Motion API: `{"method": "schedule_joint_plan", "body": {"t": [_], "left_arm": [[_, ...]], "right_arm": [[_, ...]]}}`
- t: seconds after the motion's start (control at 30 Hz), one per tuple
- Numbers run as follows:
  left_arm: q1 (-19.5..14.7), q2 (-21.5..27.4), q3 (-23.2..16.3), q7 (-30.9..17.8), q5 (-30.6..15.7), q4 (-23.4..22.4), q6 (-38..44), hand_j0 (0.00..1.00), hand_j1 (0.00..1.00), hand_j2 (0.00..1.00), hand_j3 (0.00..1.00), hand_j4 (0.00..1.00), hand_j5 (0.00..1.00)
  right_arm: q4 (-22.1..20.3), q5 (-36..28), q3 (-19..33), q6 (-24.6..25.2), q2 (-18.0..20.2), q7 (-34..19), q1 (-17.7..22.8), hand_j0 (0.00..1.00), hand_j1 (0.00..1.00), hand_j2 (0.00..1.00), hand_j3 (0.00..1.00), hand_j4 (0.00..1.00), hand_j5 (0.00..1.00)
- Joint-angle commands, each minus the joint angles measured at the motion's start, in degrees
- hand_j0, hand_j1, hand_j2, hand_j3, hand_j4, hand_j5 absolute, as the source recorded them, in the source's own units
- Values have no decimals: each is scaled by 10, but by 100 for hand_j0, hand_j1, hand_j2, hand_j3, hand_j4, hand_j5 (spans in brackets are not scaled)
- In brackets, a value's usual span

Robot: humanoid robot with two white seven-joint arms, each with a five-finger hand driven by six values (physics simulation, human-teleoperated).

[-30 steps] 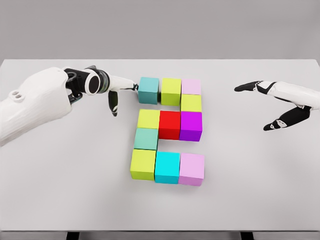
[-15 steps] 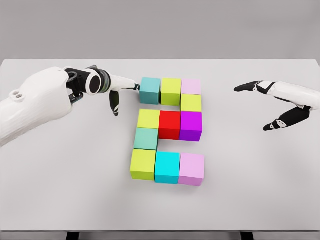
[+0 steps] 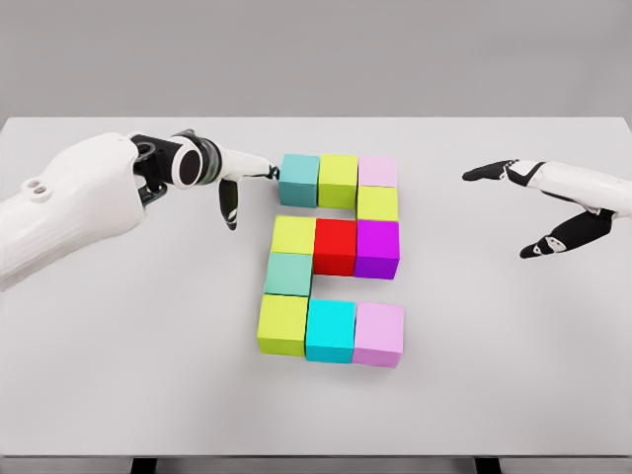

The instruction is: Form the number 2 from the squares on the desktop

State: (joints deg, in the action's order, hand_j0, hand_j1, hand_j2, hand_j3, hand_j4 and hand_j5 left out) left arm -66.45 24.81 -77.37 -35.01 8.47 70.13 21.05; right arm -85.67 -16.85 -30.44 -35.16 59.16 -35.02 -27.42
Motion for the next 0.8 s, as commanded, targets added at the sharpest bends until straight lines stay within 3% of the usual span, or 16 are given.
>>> {"method": "schedule_joint_plan", "body": {"t": [0.0, 0.23, 0.37, 0.43, 0.47, 0.5, 0.53, 0.57, 0.67, 0.77], "left_arm": [[0, 0, 0, 0, 1, 0, -1, 100, 100, 100, 100, 100, 100], [1, 9, 6, 0, 1, -3, -1, 100, 100, 100, 100, 100, 100], [-4, 46, 9, 0, -4, -8, -1, 100, 100, 100, 100, 100, 100], [1, 95, 68, 0, -8, 8, -54, 100, 100, 100, 100, 100, 100], [9, 130, 128, 0, -14, 25, -162, 100, 100, 100, 100, 100, 100], [22, 176, 175, 0, -33, 40, -309, 100, 100, 100, 100, 100, 100], [33, 198, 196, 0, -53, 46, -389, 100, 100, 100, 100, 100, 100], [63, 239, 239, 0, -111, 57, -560, 100, 100, 100, 100, 100, 100], [167, 326, 301, 0, -250, 66, -560, 100, 100, 100, 100, 100, 100], [223, 370, 305, 0, -305, 69, -560, 100, 100, 100, 100, 100, 100]], "right_arm": [[0, -5, 0, 2, 1, 0, 0, 100, 100, 100, 100, 100, 100], [1, -5, 0, 2, 1, 0, 1, 100, 100, 100, 100, 100, 100], [1, -5, 0, 2, 1, 0, 1, 100, 100, 100, 100, 100, 100], [0, -5, 0, 2, 1, 0, 1, 100, 100, 100, 100, 100, 100], [1, -5, 0, 2, 1, 0, 1, 100, 100, 100, 100, 100, 100], [1, -5, 0, 2, 1, 0, 1, 100, 100, 100, 100, 100, 100], [0, -5, 0, 2, 1, 0, 1, 100, 100, 100, 100, 100, 100], [1, -5, 0, 2, 1, 0, 1, 100, 100, 100, 100, 100, 100], [0, -5, 0, 2, 1, 0, 2, 100, 100, 100, 100, 100, 100], [0, -5, 0, 2, 1, 0, 2, 100, 100, 100, 100, 100, 100]]}}
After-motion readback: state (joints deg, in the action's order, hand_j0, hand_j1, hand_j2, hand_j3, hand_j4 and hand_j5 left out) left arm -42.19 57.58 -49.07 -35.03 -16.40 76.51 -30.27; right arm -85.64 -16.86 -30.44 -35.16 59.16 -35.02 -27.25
